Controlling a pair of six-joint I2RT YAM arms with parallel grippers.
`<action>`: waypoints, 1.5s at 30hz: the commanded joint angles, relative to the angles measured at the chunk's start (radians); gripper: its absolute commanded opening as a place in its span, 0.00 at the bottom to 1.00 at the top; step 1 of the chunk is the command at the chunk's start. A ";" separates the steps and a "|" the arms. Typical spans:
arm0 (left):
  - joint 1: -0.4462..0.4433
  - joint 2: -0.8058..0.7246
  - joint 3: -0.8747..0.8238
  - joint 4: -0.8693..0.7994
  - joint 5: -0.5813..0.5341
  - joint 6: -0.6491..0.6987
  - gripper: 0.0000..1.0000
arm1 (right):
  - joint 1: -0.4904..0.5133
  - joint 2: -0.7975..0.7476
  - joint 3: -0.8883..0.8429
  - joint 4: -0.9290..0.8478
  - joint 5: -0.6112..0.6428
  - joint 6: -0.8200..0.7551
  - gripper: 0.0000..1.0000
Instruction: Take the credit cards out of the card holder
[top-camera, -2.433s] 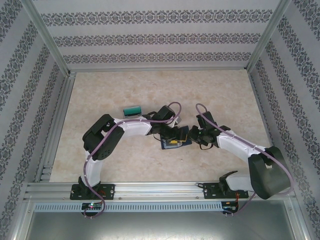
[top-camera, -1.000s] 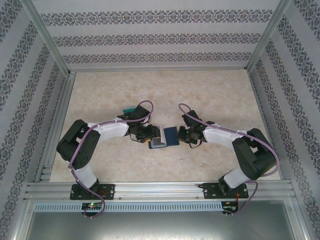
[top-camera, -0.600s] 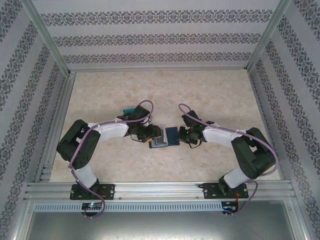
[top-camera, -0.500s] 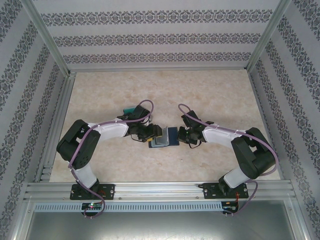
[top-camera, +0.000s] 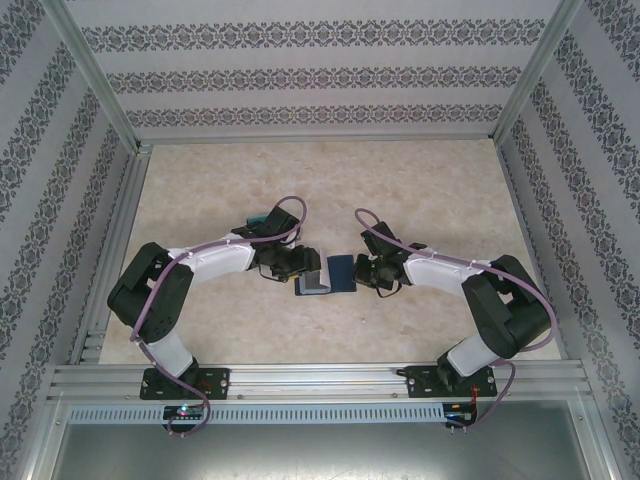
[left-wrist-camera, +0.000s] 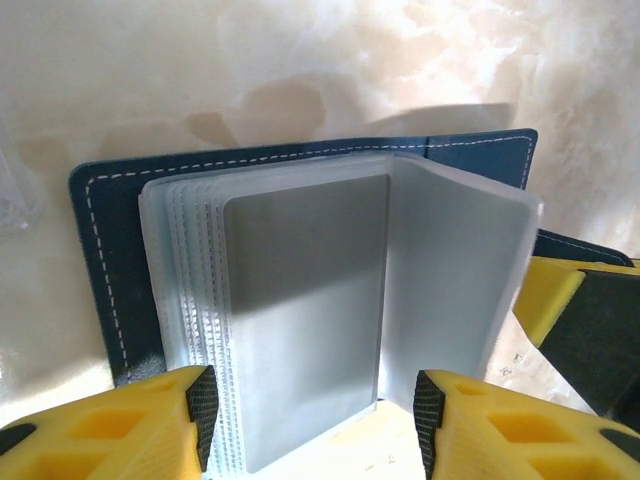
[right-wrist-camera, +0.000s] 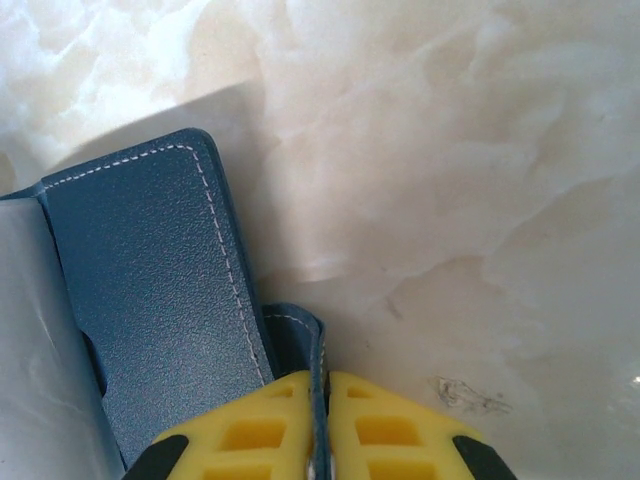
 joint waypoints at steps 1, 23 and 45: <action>0.004 -0.006 0.017 -0.004 0.022 0.024 0.56 | 0.015 0.011 0.018 0.004 0.012 0.016 0.09; 0.002 0.070 0.003 0.078 0.115 -0.001 0.56 | 0.020 0.028 0.034 0.002 0.014 0.018 0.08; 0.002 0.041 0.003 -0.007 0.022 0.022 0.56 | 0.024 0.023 0.026 0.005 0.014 0.016 0.08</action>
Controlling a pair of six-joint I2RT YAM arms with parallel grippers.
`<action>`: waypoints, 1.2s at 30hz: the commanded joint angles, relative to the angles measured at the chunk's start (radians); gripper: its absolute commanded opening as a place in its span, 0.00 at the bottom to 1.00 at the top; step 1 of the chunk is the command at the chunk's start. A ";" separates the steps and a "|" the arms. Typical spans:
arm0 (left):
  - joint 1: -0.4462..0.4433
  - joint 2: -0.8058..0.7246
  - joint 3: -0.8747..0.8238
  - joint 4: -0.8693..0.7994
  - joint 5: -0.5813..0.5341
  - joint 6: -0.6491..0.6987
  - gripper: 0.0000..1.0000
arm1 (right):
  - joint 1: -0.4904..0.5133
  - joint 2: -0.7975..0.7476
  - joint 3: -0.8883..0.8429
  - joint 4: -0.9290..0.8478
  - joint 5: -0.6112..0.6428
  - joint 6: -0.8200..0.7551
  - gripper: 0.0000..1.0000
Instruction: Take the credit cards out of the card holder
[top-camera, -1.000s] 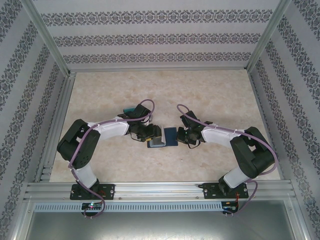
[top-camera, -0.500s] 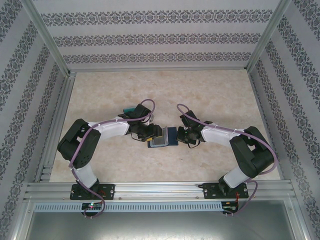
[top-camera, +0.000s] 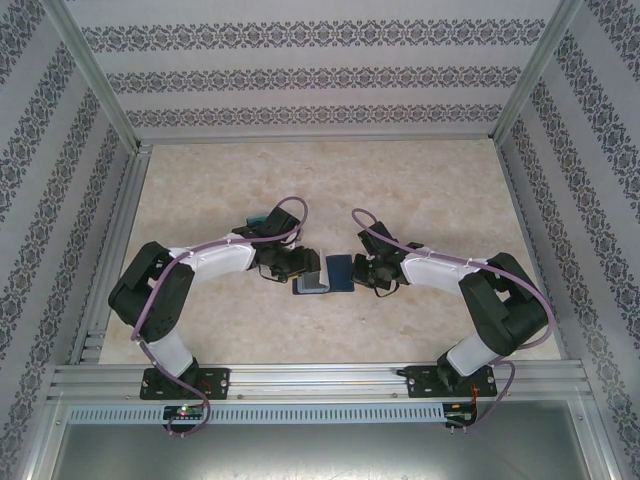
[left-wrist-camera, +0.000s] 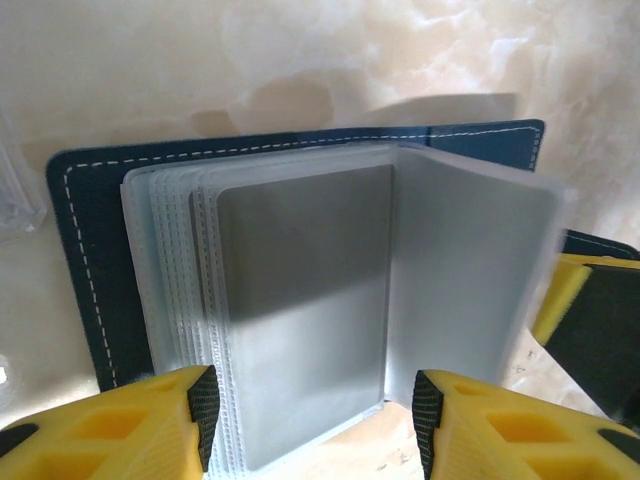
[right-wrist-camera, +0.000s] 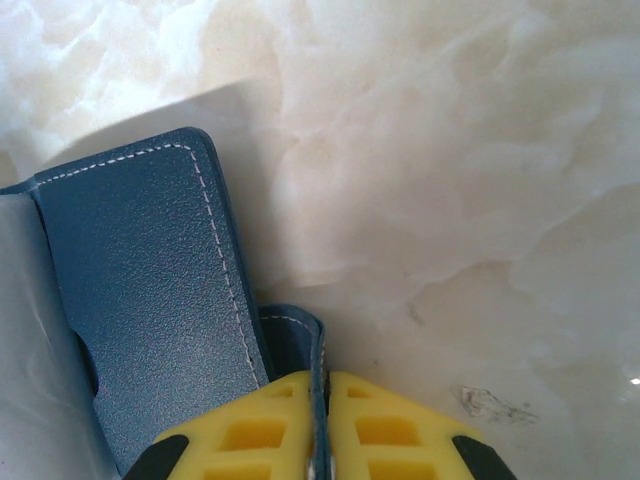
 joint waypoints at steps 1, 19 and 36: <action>0.002 0.031 -0.002 0.015 0.031 -0.005 0.56 | 0.010 0.005 0.013 0.002 0.005 0.008 0.08; -0.002 0.041 -0.017 0.121 0.115 -0.046 0.60 | 0.013 0.008 0.010 0.008 0.004 0.006 0.09; -0.001 -0.001 -0.060 0.202 0.122 -0.067 0.62 | 0.013 0.015 0.011 0.008 0.000 0.005 0.09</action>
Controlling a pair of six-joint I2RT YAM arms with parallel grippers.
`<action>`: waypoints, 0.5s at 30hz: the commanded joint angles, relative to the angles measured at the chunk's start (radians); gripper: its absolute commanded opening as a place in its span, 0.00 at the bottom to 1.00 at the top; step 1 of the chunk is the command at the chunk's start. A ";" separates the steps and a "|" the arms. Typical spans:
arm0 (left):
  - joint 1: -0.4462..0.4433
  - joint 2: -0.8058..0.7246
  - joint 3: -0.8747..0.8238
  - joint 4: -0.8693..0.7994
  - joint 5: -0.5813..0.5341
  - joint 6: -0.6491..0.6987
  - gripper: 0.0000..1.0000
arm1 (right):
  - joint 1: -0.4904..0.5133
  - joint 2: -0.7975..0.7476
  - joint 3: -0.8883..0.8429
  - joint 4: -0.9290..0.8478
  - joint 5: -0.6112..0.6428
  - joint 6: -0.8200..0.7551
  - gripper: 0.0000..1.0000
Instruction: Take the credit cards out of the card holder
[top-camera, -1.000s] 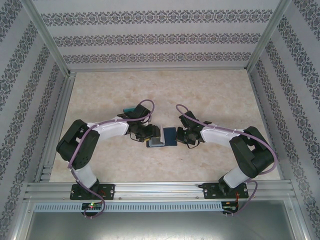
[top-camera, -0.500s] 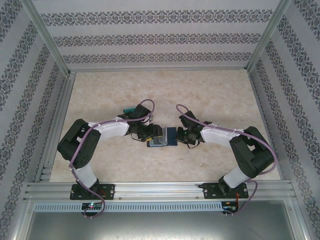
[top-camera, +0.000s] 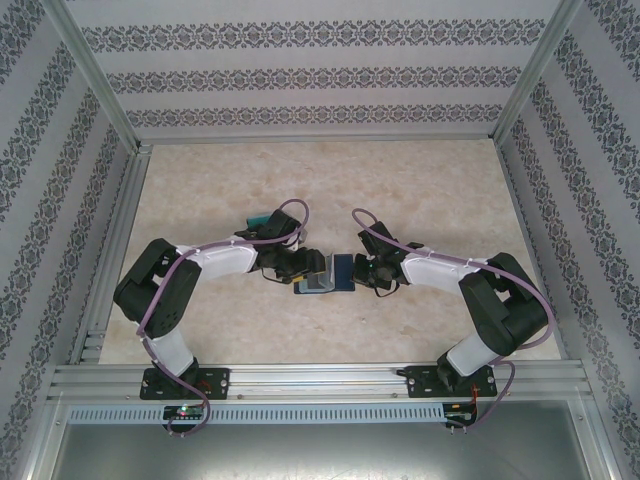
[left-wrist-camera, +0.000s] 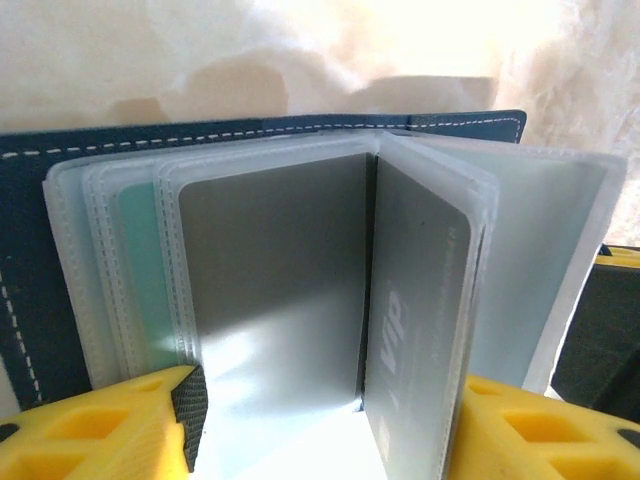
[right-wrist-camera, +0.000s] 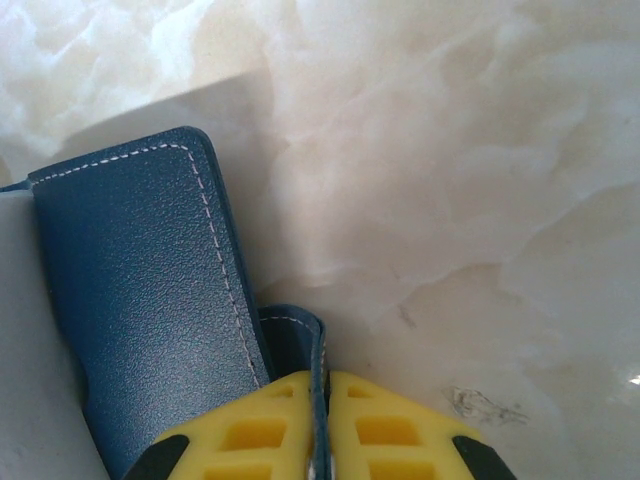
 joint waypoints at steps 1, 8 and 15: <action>0.001 -0.027 -0.026 0.087 0.042 -0.030 0.62 | 0.013 0.016 0.011 0.010 -0.003 0.003 0.09; 0.002 -0.037 -0.052 0.148 0.061 -0.050 0.71 | 0.012 0.018 0.008 0.014 -0.005 0.004 0.09; 0.005 -0.048 -0.080 0.193 0.067 -0.075 0.70 | 0.013 0.014 0.001 0.017 -0.005 0.006 0.09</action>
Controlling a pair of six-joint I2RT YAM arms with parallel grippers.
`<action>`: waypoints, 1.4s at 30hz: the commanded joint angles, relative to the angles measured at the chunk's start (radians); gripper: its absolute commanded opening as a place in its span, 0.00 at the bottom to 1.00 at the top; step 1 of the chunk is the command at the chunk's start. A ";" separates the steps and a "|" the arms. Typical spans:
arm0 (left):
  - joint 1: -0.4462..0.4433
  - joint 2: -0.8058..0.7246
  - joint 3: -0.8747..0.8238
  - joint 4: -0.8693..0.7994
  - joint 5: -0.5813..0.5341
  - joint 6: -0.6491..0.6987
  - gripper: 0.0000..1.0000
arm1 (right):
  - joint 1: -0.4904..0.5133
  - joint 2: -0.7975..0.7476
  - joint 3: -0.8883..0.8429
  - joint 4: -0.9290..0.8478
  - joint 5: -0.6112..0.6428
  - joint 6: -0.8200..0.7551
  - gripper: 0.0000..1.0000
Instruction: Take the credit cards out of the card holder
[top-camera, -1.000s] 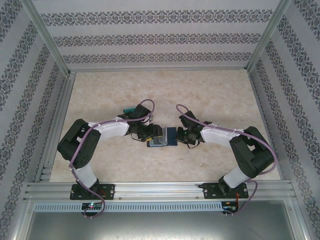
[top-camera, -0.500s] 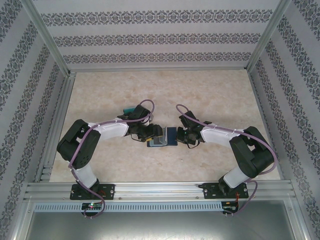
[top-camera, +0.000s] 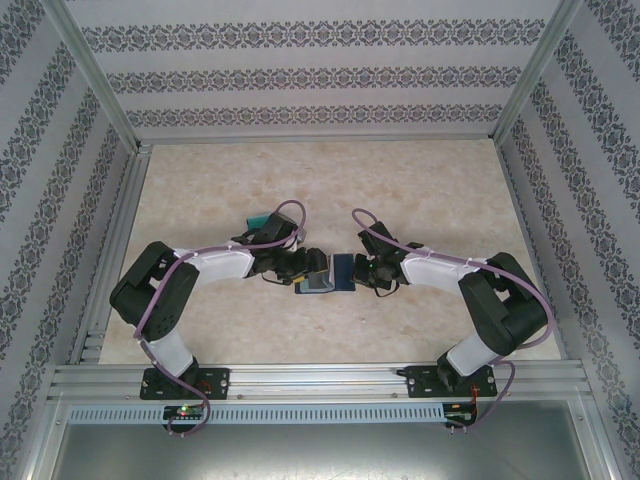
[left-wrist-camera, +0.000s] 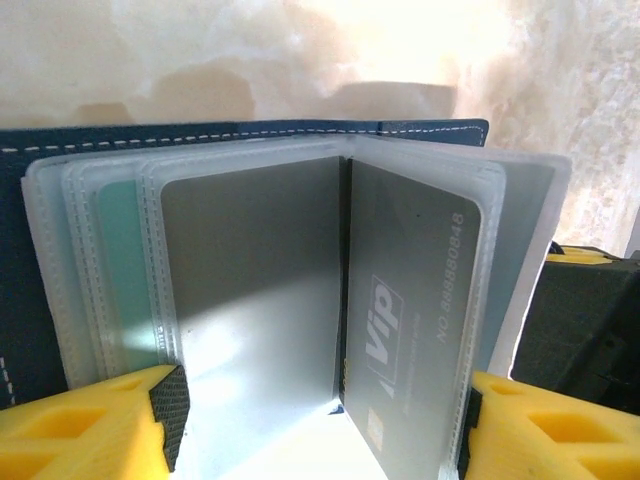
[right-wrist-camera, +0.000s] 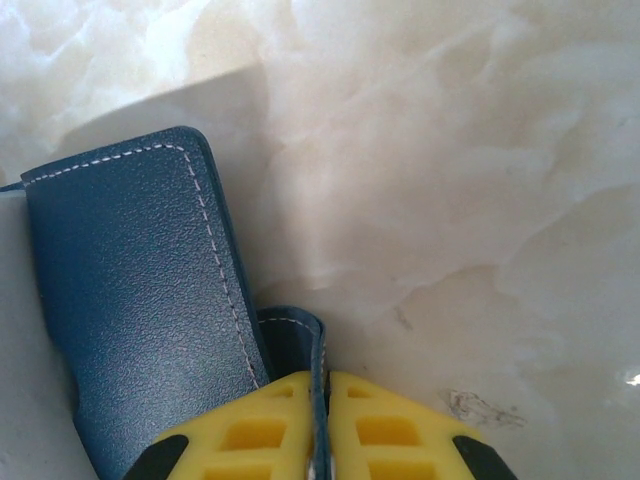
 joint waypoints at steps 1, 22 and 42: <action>0.005 -0.026 -0.019 0.076 0.047 -0.027 0.70 | 0.012 0.012 0.001 0.017 -0.009 0.005 0.09; 0.010 -0.057 -0.045 0.104 0.041 -0.035 0.72 | 0.014 0.005 -0.004 0.017 -0.007 0.006 0.09; -0.043 0.026 0.122 0.083 0.147 0.004 0.51 | 0.018 0.000 0.006 0.010 0.009 0.005 0.10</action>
